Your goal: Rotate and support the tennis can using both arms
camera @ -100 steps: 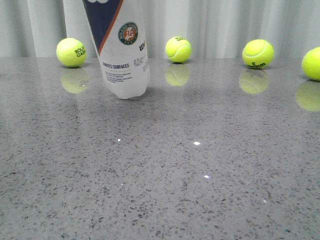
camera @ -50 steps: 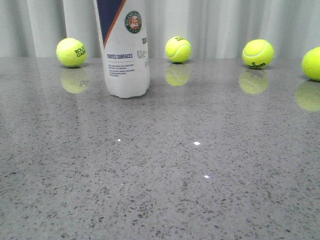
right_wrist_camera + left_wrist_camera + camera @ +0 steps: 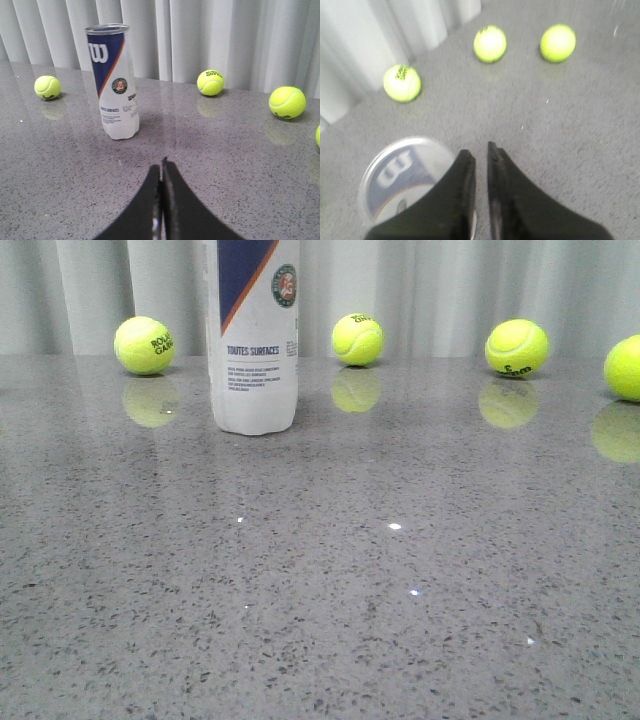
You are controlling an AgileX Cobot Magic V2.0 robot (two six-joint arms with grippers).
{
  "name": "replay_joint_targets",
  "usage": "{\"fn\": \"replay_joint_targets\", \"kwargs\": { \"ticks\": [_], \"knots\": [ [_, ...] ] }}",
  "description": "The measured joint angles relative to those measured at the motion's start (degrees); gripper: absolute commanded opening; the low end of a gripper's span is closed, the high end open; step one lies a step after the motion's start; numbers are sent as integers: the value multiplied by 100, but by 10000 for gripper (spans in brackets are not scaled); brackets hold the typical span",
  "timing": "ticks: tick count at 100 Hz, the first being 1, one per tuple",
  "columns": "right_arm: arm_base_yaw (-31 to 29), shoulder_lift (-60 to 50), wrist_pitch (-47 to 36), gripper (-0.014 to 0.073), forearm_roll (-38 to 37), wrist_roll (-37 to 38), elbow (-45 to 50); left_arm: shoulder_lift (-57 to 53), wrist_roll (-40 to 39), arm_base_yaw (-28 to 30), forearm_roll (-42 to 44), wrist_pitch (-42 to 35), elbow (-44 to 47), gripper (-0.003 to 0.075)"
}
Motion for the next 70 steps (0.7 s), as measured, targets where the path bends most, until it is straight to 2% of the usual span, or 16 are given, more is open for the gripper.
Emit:
{"fn": "replay_joint_targets", "kwargs": {
  "ticks": [44,60,70],
  "knots": [
    [0,0,0,-62,0,0,0,-2389,0,-51,-211,-2973,4131,-19],
    [0,0,0,-62,0,0,0,-3339,0,-51,-241,-3663,5485,-19],
    [0,0,0,-62,0,0,0,-3855,0,-41,-241,-3824,6226,-19]
  ]
}}
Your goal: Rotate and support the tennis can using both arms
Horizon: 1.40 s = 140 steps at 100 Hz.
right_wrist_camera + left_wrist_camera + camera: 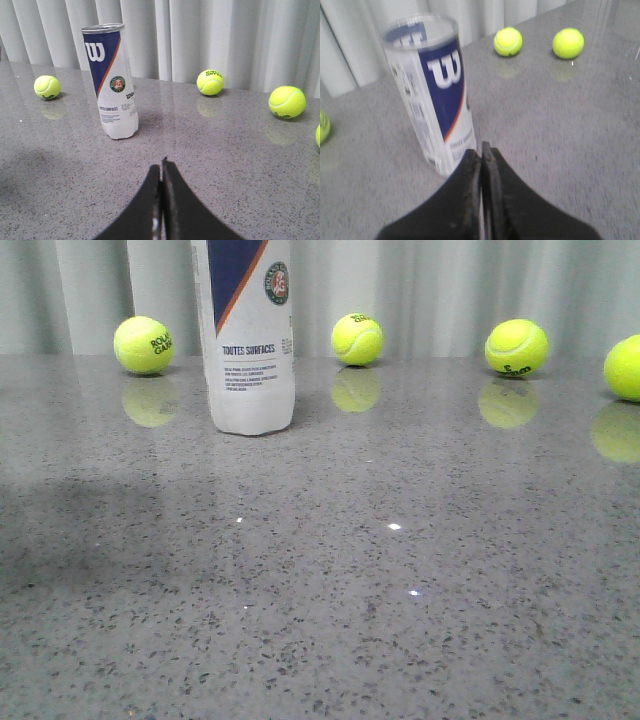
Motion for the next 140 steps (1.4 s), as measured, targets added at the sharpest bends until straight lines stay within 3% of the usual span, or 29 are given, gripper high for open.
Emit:
{"fn": "replay_joint_targets", "kwargs": {
  "ticks": [35,88,107,124,140],
  "knots": [
    [0,0,3,-62,0,0,0,-1263,0,1301,0,-711,1451,-19],
    [0,0,12,-62,0,0,0,-3167,-44,3211,52,-915,2747,-19],
    [0,0,15,-62,0,0,0,-4115,-894,3448,695,-915,3538,-19],
    [0,0,25,-62,0,0,0,-4851,-1093,3448,812,-915,4385,-19],
    [0,0,24,-62,0,0,0,-5134,-1327,3448,834,-731,4434,-19]
  ]
}}
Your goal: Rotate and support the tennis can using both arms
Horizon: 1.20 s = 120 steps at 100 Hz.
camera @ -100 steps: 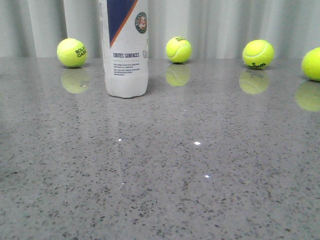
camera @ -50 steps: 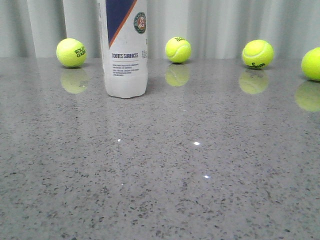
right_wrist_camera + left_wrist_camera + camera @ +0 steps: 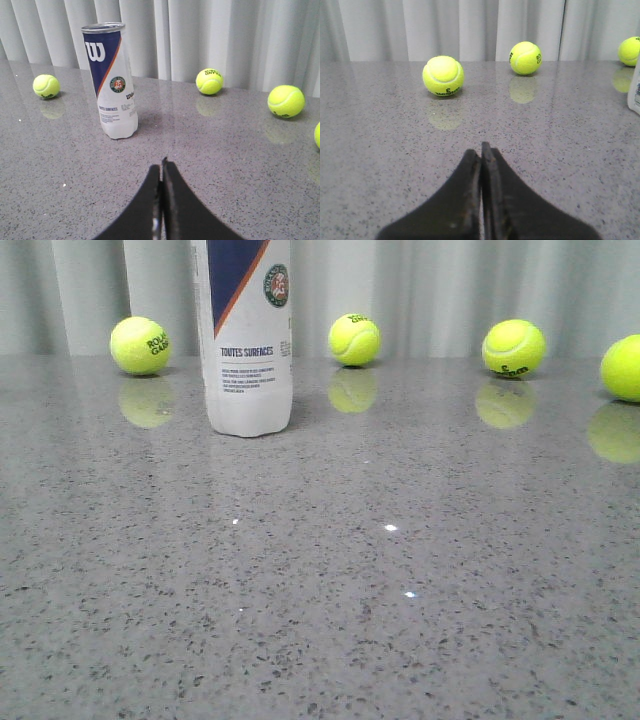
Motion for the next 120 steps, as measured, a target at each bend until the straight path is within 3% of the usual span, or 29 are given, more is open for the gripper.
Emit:
{"fn": "replay_joint_targets", "kwargs": {
  "ticks": [100,110,120],
  "knots": [
    [0,0,-65,-62,-10,0,37,0,-38,-47,197,113,0,-19],
    [-232,0,-470,-62,-179,37,258,0,-38,-47,197,113,0,-19],
    [-879,0,-1018,-62,-532,258,611,0,-38,-47,197,113,0,-19]
  ]
}}
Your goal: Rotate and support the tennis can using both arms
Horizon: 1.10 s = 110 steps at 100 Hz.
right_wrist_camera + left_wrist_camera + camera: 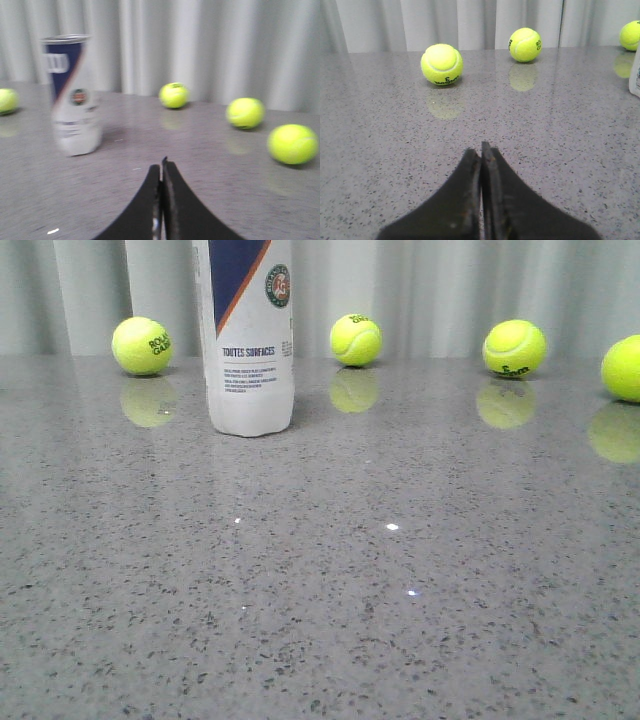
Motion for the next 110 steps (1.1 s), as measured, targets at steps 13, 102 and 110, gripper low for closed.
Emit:
{"fn": "replay_joint_targets", "kwargs": {
  "ticks": [13,102,110],
  "knots": [
    [-909,0,-593,-62,-523,340,543,0,0,0,0,0,0,-19],
    [-2113,-729,-1103,-62,-843,634,1786,0,0,0,0,8,0,-19],
    [-2113,-729,-1103,-62,-843,634,1786,0,0,0,0,8,0,-19]
  ]
}}
